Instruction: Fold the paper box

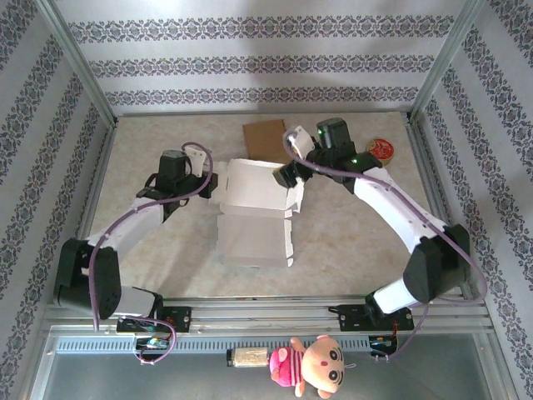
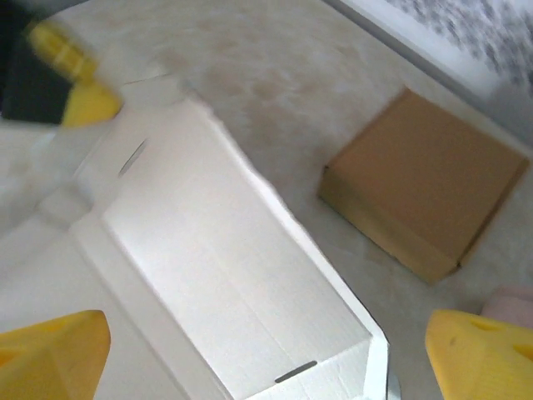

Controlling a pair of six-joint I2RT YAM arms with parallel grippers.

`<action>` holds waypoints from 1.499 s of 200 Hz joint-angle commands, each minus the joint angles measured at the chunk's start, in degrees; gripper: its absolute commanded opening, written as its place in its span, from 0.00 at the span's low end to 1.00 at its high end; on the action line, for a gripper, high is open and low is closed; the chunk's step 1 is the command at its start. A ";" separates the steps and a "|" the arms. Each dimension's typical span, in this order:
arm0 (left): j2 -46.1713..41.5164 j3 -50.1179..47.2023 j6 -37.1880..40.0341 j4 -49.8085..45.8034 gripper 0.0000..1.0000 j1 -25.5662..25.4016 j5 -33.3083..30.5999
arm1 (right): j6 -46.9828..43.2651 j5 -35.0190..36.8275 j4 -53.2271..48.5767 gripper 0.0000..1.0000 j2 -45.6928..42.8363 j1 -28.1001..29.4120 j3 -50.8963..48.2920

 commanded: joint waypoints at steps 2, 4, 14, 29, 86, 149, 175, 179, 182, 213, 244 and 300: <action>-1.78 -2.99 9.46 8.72 0.00 -0.81 3.83 | -21.17 -5.58 -1.41 0.98 -1.14 1.00 -4.08; -1.95 -3.17 9.67 9.07 0.00 -0.79 4.13 | -21.62 -5.24 -1.56 0.98 -1.03 0.95 -4.06; -2.83 -4.31 10.74 10.27 0.00 -1.06 5.08 | -22.91 -2.27 -2.26 0.97 0.00 1.03 -3.17; -3.72 -5.57 11.43 11.88 0.00 -1.30 5.53 | -25.46 0.51 -4.16 0.93 2.05 1.13 -1.56; -4.83 -6.42 12.68 12.91 0.00 -2.25 6.39 | -26.50 4.89 1.85 0.42 6.53 2.49 -0.57; -4.45 -5.10 10.71 11.58 0.00 -2.50 3.06 | -26.63 9.90 5.99 0.12 6.67 4.54 -1.19; -7.30 -3.96 1.91 11.22 0.41 -2.52 -1.27 | -27.46 18.25 10.87 0.10 2.96 6.35 -3.49; -8.08 -3.73 0.17 10.91 0.46 -2.55 -1.63 | -28.03 20.09 11.75 0.10 2.48 6.66 -3.70; -8.65 -3.67 -1.65 10.75 0.49 -2.56 -1.91 | -28.58 21.61 12.29 0.10 2.04 7.02 -3.89; -15.68 -3.63 -23.50 7.58 0.60 -2.59 -6.72 | -36.81 38.87 21.77 0.10 0.47 10.35 -5.86; -17.80 -2.97 -48.82 1.18 0.59 -2.54 -4.71 | -46.80 50.94 34.12 0.09 2.05 12.44 -9.01; -14.81 -0.49 -50.56 -1.10 0.55 -3.31 -2.44 | -60.54 60.51 55.48 0.09 12.11 16.04 -18.16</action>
